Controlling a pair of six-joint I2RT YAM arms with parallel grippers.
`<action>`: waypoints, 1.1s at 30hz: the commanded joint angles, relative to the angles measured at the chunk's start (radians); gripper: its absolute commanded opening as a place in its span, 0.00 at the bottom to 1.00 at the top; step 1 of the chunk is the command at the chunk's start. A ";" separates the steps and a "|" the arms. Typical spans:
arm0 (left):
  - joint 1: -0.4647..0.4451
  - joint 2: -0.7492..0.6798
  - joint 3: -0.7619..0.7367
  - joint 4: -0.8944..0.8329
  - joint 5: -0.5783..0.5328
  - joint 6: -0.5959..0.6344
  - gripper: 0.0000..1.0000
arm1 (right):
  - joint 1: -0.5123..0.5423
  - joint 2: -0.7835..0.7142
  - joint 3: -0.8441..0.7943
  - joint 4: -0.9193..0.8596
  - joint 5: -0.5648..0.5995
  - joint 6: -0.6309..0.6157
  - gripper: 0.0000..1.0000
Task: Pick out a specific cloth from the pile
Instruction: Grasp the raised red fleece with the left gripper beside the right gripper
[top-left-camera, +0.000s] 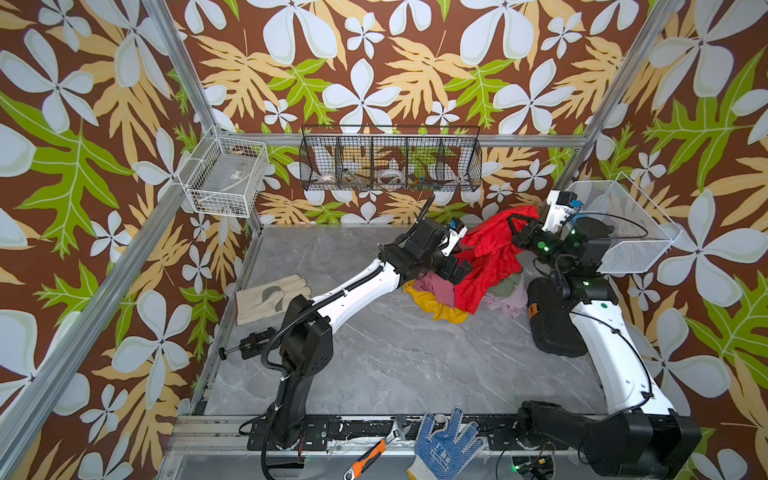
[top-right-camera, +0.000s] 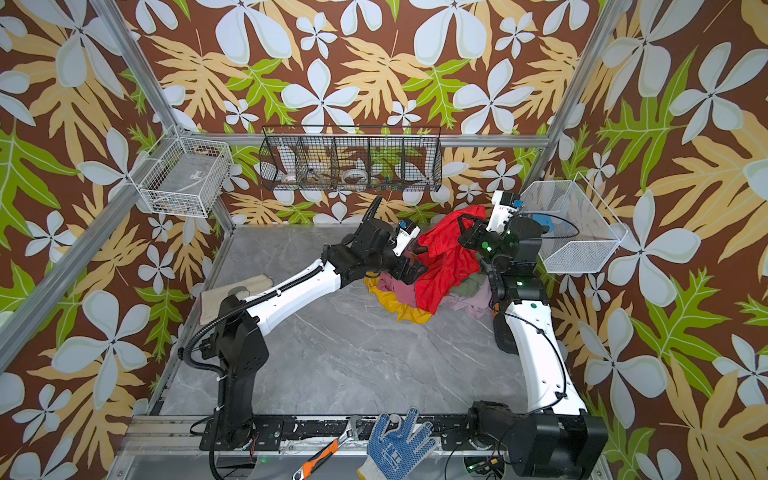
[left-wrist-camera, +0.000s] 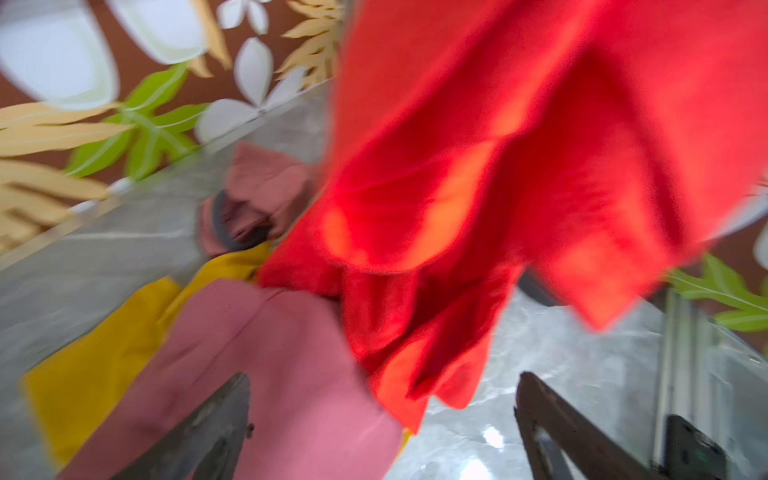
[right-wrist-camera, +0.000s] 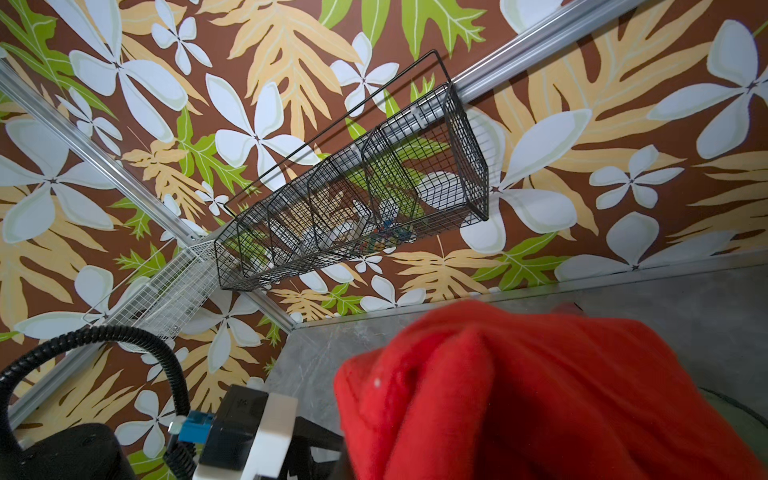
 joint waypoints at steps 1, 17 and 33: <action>-0.021 0.033 0.034 0.039 0.084 -0.006 0.98 | 0.001 0.006 0.026 0.015 0.034 -0.001 0.00; -0.045 0.200 0.137 0.175 0.163 -0.222 0.84 | 0.001 -0.002 -0.023 0.055 0.045 0.055 0.00; -0.064 0.236 0.236 0.162 0.136 -0.280 0.03 | 0.001 -0.013 -0.049 0.078 0.054 0.069 0.00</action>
